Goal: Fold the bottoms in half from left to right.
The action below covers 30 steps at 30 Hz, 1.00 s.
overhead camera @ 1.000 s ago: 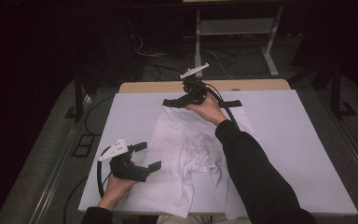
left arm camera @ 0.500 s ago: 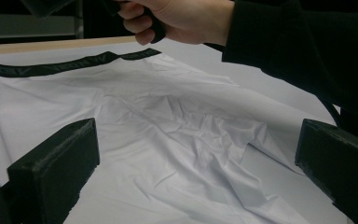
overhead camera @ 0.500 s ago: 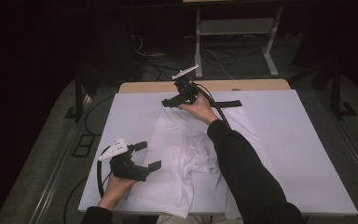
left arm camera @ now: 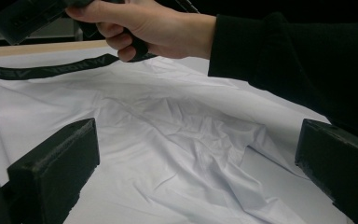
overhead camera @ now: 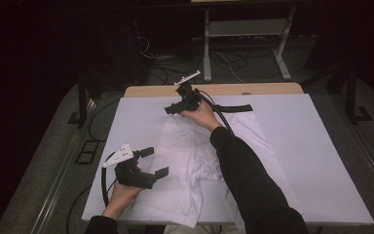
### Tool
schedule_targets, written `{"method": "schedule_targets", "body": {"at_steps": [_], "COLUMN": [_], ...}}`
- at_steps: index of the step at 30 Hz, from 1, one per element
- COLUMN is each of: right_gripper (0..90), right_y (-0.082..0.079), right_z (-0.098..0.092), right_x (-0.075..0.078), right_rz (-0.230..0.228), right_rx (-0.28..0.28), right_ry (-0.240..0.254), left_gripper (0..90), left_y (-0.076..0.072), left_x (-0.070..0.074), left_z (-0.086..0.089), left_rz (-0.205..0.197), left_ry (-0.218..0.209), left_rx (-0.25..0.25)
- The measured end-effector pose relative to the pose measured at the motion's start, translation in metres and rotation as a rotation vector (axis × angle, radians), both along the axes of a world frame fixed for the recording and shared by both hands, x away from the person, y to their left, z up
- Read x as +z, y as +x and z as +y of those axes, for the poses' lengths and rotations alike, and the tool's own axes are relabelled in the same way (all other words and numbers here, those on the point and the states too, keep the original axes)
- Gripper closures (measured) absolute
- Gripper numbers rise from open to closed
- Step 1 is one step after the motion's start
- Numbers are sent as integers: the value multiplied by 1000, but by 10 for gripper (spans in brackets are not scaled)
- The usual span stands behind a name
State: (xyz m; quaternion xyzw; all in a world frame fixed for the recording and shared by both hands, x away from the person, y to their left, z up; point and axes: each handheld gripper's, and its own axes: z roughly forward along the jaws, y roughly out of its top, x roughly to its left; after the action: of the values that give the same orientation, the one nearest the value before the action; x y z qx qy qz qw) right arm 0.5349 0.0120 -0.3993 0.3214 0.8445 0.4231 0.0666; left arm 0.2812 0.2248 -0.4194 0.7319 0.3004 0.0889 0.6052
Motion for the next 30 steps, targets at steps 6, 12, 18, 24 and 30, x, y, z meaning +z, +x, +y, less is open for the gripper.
{"method": "schedule_targets", "body": {"at_steps": [6,12,18,24,30], "right_gripper": [0,0,31,133,179], "right_y": [6,12,16,19,21], "right_z": [2,1,1,4,12], "right_x": [-13,-23,-34,-37,-40], "right_rz": [17,37,48,45,46], "right_rx": [-26,-59,-84,-98,-99], "right_ry": [-8,-2,-20,10,-10], "left_gripper": [0,0,0,0,0], "left_y": [0,1,1,2,2], "left_x": [0,0,0,0,0], "left_z": [0,0,-1,-1,-1], "left_rz": [-2,-2,-1,-1,-2], "left_ry": [-5,-8,-9,-12,-12], "left_rx": [-3,-4,-4,-4,-4]}}
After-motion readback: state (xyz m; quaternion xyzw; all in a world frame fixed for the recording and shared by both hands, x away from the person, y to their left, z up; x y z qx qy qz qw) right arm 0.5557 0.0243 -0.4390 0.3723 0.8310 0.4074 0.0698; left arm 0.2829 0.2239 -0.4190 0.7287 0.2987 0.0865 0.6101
